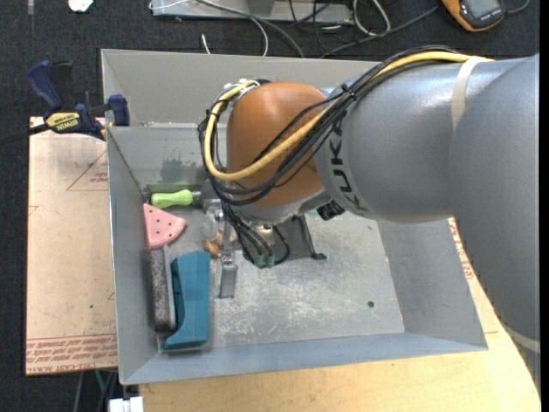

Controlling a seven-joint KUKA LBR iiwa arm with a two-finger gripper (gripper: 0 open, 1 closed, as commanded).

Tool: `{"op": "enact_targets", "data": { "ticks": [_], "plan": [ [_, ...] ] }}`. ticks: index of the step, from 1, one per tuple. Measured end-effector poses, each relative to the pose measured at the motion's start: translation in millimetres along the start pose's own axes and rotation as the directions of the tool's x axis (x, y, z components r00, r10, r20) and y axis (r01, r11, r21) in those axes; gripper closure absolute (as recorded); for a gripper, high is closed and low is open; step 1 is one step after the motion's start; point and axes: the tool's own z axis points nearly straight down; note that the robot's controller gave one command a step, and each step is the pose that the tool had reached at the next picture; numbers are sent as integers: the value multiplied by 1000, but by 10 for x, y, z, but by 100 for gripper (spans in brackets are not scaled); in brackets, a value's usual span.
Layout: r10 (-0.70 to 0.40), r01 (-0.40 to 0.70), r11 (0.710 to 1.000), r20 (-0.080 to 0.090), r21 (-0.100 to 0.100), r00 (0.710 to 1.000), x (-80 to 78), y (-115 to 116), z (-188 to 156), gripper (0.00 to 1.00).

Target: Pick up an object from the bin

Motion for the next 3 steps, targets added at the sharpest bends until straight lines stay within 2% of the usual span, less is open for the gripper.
{"op": "enact_targets", "data": {
  "ticks": [1, 2, 3],
  "plan": [
    [4, -4, 1000, 7, -1, 1000, -20, -9, -45, 0],
    [-185, 185, 983, 12, 0, 983, -1, 106, 141, 0],
    [-375, 375, 927, 9, 1, 927, 434, 376, 582, 0]
  ]
}}
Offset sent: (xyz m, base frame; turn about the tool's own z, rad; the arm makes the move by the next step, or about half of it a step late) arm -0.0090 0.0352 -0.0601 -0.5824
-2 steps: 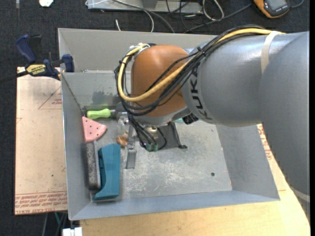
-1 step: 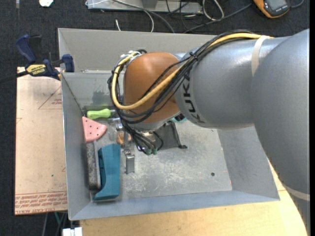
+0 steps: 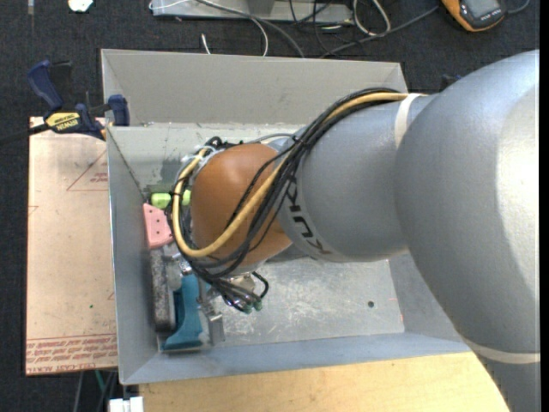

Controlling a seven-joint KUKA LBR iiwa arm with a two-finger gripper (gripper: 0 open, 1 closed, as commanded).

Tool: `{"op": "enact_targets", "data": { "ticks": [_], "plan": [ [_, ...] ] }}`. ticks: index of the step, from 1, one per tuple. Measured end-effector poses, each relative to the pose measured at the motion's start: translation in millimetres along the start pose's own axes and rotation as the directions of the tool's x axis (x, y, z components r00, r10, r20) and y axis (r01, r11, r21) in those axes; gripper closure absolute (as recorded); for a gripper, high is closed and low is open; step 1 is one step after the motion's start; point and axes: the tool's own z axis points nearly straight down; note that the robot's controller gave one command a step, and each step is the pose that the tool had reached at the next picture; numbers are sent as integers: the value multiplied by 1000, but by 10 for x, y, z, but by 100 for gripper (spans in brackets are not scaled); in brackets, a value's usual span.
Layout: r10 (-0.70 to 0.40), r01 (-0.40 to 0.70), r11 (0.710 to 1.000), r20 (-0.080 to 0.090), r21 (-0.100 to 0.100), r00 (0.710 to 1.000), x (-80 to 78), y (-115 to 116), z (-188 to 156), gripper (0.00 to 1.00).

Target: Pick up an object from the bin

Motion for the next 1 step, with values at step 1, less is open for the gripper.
{"op": "enact_targets", "data": {
  "ticks": [1],
  "plan": [
    [307, -307, 952, 1, -3, 952, -130, -53, 64, 0]
  ]
}}
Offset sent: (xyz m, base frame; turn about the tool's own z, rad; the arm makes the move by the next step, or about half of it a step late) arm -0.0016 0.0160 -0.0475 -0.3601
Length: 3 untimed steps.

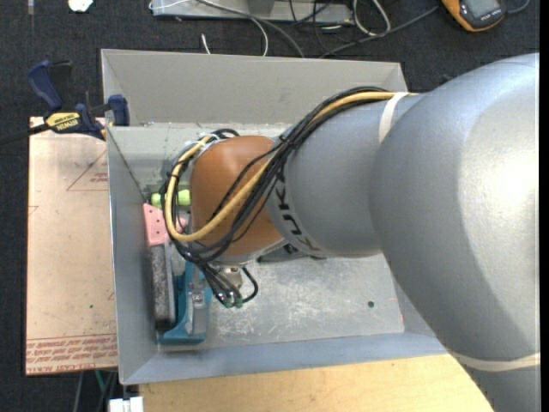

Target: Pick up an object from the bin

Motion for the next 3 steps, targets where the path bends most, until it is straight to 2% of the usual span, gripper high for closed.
{"op": "enact_targets", "data": {
  "ticks": [1, 2, 3],
  "plan": [
    [66, -66, 998, 3, 1, 998, 20, 58, 125, 0],
    [-210, 210, 978, 12, 2, 978, 142, 141, 288, 0],
    [-176, 176, 984, 10, 2, 984, 130, 152, 306, 0]
  ]
}}
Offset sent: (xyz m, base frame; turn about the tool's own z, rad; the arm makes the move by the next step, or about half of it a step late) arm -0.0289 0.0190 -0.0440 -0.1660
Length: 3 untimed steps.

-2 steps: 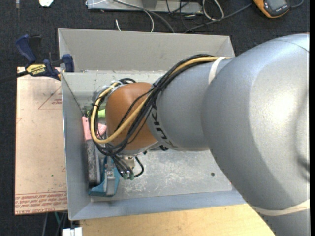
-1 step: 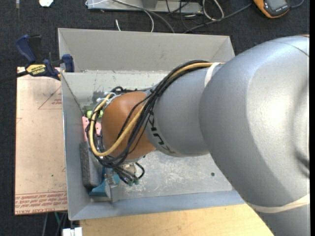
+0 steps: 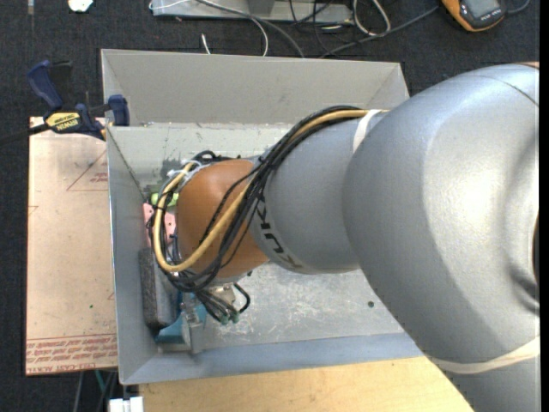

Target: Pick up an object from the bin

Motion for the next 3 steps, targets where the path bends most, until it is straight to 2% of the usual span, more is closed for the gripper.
{"op": "enact_targets", "data": {
  "ticks": [1, 2, 3],
  "plan": [
    [-111, 111, 994, 7, -2, 994, 81, -367, -338, 100],
    [-110, 110, 994, 7, 1, 994, 82, -385, -328, 0],
    [-110, 110, 994, 7, 0, 994, 81, -385, -328, 0]
  ]
}}
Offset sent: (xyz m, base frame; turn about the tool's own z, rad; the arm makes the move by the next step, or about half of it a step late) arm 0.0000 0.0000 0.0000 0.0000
